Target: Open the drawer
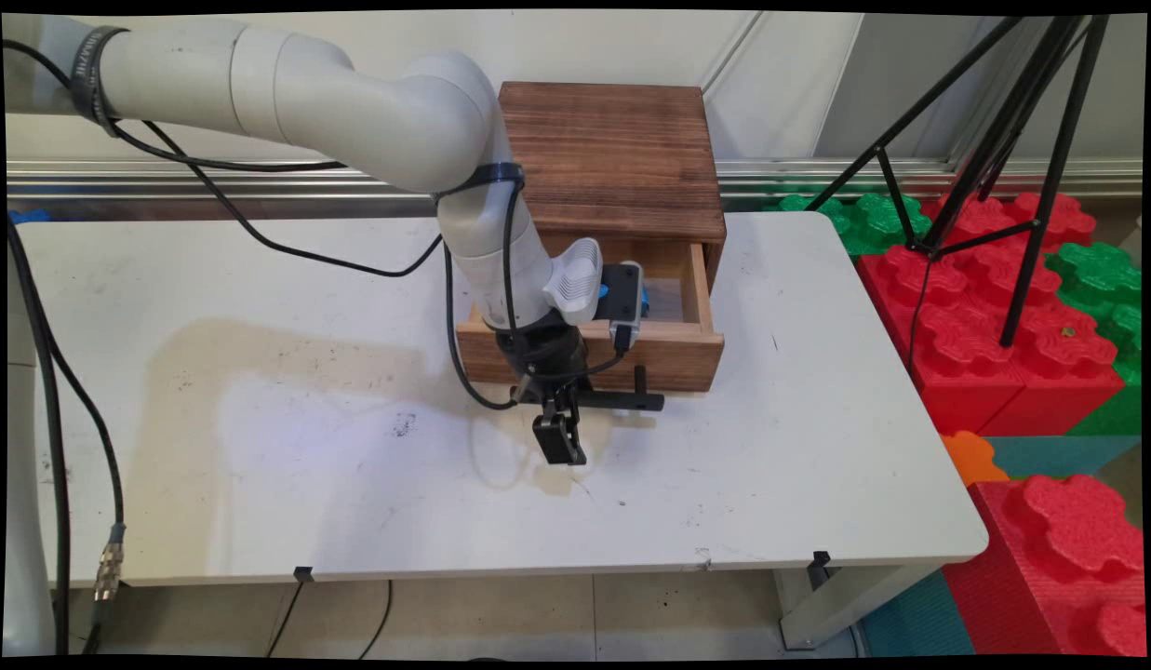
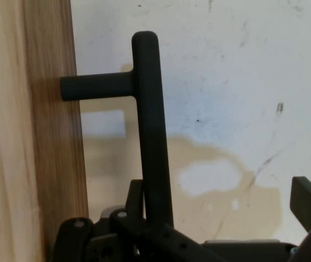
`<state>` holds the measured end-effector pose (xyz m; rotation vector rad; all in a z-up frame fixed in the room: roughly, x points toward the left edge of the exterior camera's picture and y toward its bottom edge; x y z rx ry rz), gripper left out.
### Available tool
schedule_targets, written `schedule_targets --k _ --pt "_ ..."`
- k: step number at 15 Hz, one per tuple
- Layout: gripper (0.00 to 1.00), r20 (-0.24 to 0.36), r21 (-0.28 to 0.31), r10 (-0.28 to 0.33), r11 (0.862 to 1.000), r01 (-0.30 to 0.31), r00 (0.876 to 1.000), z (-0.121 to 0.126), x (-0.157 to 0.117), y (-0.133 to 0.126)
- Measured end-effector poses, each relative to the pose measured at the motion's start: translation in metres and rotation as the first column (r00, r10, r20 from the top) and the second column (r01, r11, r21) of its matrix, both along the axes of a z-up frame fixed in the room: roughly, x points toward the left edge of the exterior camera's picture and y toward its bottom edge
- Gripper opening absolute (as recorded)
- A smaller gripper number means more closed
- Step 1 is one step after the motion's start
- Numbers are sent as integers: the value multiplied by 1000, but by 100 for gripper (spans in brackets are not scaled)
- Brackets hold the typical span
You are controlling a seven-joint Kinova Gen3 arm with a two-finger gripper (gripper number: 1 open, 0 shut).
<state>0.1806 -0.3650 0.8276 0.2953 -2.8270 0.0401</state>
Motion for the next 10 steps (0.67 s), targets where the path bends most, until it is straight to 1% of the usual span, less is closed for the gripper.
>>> schedule_targets --k 10 --pt "100 -6 1 -25 1000 25 1000 0 -7 20"
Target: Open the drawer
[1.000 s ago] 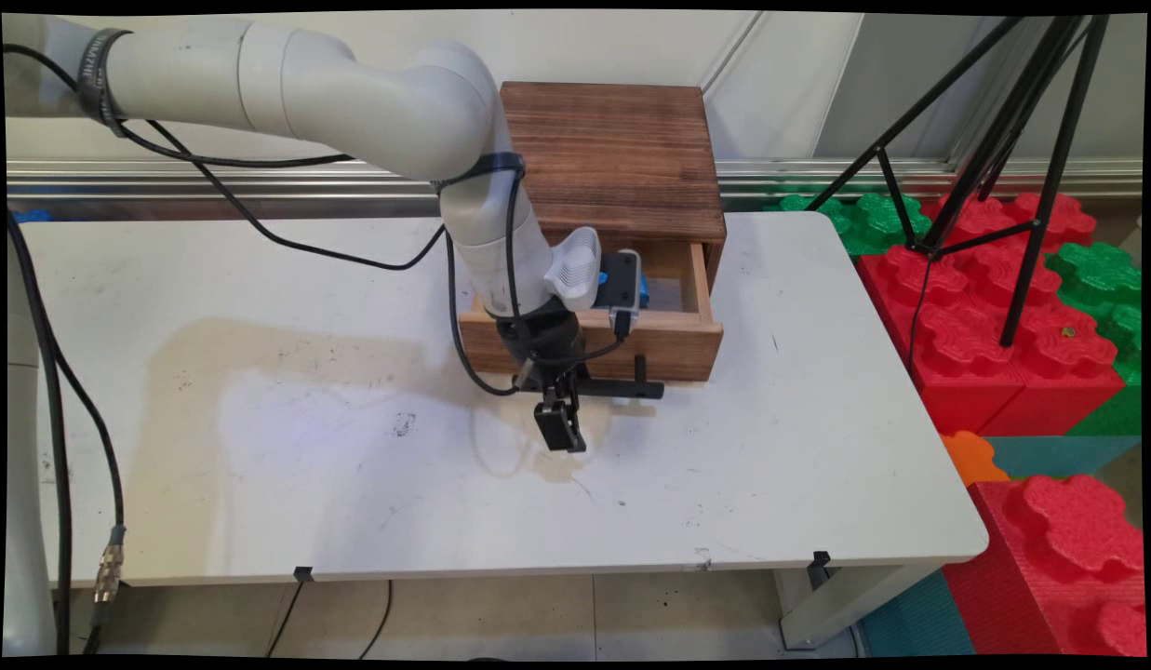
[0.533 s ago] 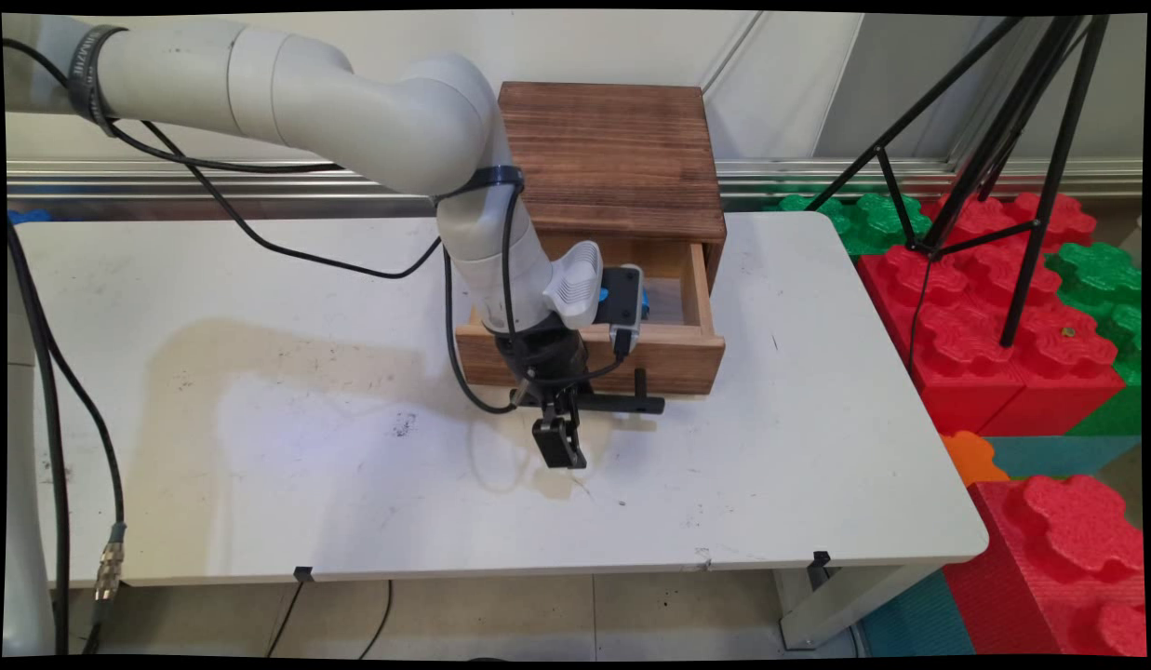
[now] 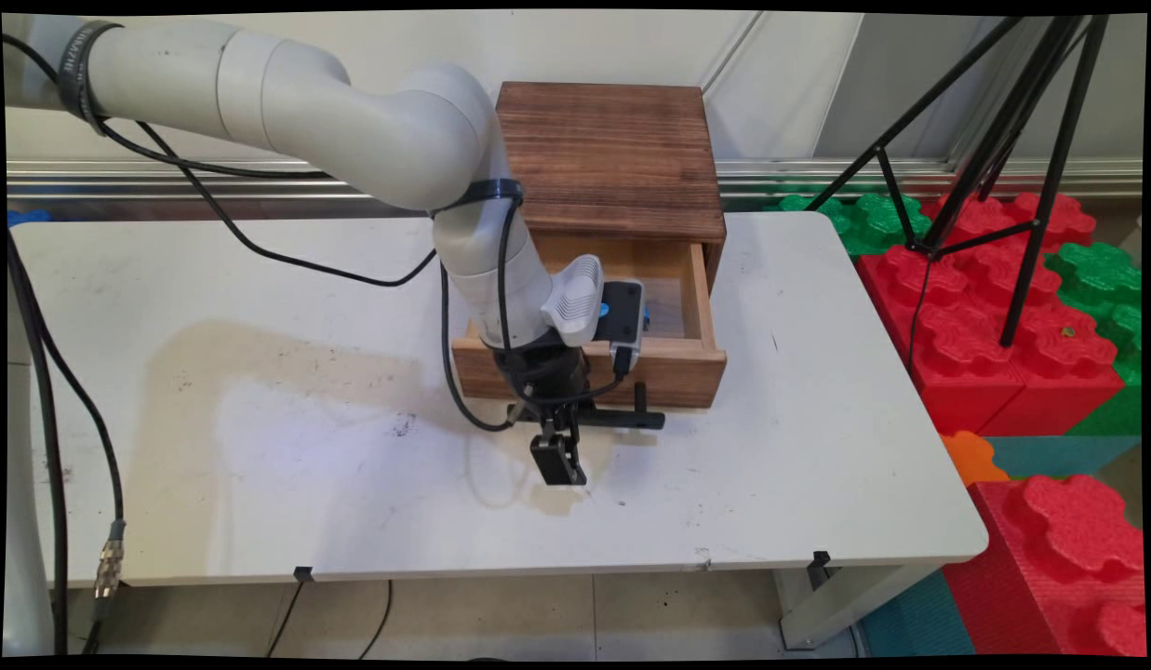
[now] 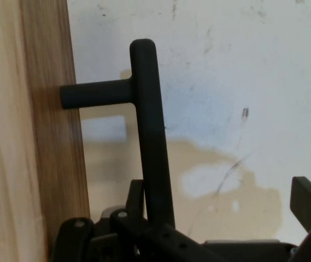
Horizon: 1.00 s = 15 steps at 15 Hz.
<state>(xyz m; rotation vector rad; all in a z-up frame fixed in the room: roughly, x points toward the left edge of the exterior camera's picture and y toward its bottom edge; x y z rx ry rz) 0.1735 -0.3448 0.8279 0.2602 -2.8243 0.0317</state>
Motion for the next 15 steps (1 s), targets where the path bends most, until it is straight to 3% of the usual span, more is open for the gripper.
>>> schedule_targets --k 15 --pt "100 -14 12 -26 1000 26 1000 2 -9 28"
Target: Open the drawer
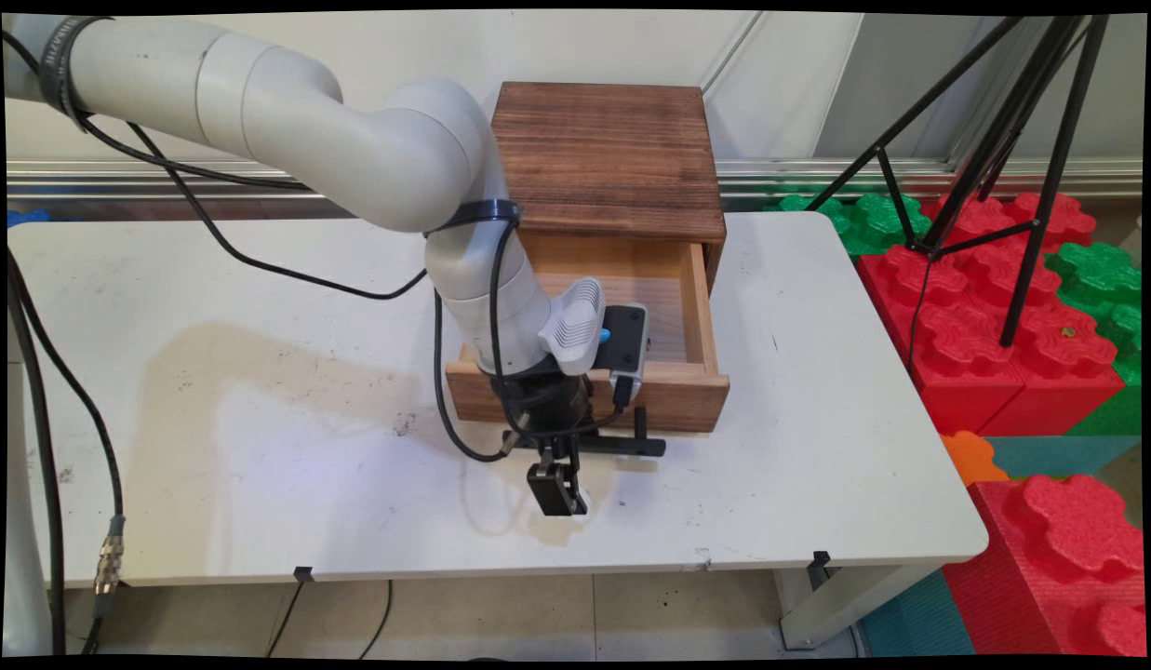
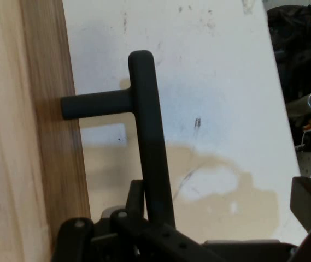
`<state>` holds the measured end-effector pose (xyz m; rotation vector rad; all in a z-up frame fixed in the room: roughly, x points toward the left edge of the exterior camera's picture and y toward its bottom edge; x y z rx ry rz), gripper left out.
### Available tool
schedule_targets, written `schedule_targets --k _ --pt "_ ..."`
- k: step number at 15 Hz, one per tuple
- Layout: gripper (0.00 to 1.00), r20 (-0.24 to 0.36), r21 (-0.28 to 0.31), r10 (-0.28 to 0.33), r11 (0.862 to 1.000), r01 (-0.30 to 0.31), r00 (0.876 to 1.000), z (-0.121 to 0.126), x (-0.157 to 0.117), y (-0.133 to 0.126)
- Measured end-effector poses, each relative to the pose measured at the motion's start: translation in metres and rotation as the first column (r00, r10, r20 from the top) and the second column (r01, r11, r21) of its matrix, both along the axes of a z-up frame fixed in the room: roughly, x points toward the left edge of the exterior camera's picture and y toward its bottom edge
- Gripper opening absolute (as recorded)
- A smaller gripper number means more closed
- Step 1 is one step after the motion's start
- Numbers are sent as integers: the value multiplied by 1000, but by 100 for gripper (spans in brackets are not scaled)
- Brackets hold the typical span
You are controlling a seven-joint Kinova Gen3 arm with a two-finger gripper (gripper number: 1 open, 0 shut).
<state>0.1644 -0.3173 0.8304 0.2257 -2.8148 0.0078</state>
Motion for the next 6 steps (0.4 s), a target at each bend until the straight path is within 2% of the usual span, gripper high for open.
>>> schedule_targets --k 6 --pt "100 -7 2 -7 1000 7 1000 2 -3 9"
